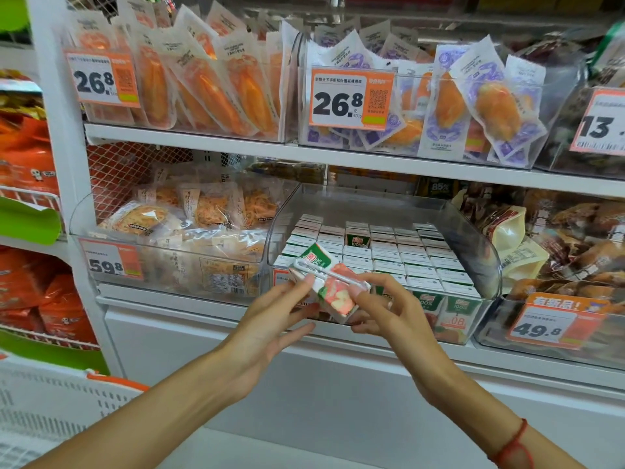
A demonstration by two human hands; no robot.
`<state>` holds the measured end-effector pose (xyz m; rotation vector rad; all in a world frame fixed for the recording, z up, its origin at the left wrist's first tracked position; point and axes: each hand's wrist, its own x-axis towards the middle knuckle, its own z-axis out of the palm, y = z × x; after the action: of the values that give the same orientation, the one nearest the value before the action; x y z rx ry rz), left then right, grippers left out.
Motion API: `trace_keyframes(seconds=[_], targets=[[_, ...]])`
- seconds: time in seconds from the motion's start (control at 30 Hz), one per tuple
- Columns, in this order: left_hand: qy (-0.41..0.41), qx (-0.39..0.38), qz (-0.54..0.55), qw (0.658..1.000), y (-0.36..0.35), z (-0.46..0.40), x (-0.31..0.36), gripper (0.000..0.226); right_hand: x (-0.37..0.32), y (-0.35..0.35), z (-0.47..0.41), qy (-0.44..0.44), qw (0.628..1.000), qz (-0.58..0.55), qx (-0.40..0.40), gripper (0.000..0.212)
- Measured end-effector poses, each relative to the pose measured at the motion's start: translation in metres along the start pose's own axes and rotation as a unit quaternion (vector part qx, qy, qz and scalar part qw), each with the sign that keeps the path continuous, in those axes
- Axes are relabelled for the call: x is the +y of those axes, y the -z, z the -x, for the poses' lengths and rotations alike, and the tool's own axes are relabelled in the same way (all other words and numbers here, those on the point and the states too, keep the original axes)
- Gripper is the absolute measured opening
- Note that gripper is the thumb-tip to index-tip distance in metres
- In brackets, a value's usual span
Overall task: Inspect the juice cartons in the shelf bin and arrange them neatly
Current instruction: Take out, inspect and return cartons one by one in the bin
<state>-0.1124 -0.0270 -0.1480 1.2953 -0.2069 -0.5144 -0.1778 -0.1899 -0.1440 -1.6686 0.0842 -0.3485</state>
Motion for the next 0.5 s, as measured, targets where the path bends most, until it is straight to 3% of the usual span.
trace_keyframes(seconds=[0.1,0.27,0.4,0.5], targets=[[-0.035,0.021,-0.011,0.999,0.001,-0.001,-0.002,0.052,0.002,0.006,-0.004,-0.022,1.0,0.013,-0.007,0.02],[-0.097,0.035,-0.053,0.993,-0.001,0.0,-0.005,0.053,0.005,0.011,-0.006,0.0,0.999,0.05,-0.019,0.037],[-0.103,0.035,-0.048,0.993,-0.002,-0.002,-0.008,0.051,0.008,0.013,-0.006,0.052,0.994,0.094,-0.034,0.035],[-0.086,0.026,-0.035,0.995,-0.003,-0.004,-0.01,0.049,0.008,0.01,-0.003,0.104,0.977,0.184,-0.029,0.05]])
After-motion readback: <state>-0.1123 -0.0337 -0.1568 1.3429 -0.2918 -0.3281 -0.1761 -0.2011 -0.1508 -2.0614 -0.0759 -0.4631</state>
